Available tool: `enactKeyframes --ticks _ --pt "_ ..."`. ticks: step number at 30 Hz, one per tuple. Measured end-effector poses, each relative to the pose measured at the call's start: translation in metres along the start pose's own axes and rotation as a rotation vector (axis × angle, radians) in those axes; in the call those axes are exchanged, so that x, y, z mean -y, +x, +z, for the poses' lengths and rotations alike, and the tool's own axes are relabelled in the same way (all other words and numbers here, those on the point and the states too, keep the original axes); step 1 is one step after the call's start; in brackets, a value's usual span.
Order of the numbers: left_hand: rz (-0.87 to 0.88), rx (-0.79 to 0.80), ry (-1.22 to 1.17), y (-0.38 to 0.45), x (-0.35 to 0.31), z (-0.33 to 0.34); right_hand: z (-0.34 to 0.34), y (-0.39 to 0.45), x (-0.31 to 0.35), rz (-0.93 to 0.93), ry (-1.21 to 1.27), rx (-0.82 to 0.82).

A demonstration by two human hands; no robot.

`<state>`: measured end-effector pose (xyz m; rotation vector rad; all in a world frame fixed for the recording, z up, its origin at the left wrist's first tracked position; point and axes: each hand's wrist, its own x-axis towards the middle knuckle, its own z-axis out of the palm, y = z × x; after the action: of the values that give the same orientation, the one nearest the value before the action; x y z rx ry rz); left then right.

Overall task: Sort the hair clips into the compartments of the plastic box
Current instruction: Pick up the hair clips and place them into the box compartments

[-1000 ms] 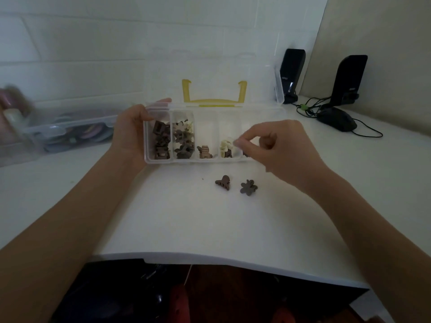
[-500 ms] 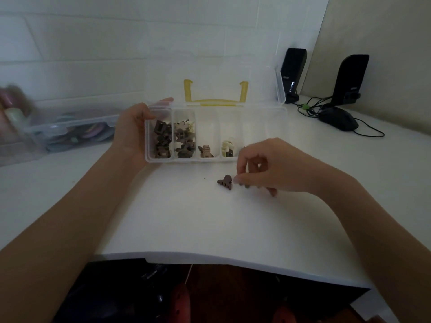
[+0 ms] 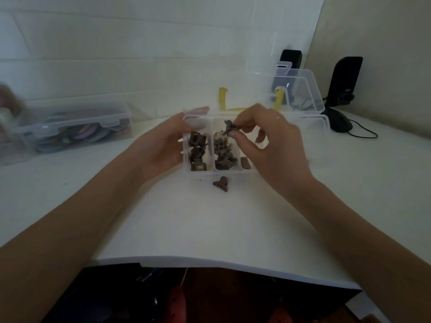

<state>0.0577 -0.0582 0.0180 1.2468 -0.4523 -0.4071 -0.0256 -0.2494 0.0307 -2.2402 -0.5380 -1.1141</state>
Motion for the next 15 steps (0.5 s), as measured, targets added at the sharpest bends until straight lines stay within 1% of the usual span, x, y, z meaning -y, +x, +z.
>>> enactKeyframes --ticks 2,4,8,12,15 --pt "-0.002 0.037 0.039 0.001 0.004 0.002 0.008 0.001 -0.003 -0.061 -0.117 -0.046" --pt "0.001 0.026 0.059 0.002 0.006 0.001 0.012 0.002 -0.005 -0.09 -0.188 -0.076" --pt "-0.005 -0.005 0.02 0.005 0.007 -0.001 0.01 0.005 -0.008 -0.042 -0.314 -0.072" --pt "-0.005 -0.046 -0.01 0.004 0.006 -0.001 0.009 0.001 -0.01 -0.046 -0.319 -0.012" --pt "-0.018 -0.053 -0.023 0.003 0.006 -0.002 0.002 0.002 -0.007 -0.091 -0.206 -0.017"
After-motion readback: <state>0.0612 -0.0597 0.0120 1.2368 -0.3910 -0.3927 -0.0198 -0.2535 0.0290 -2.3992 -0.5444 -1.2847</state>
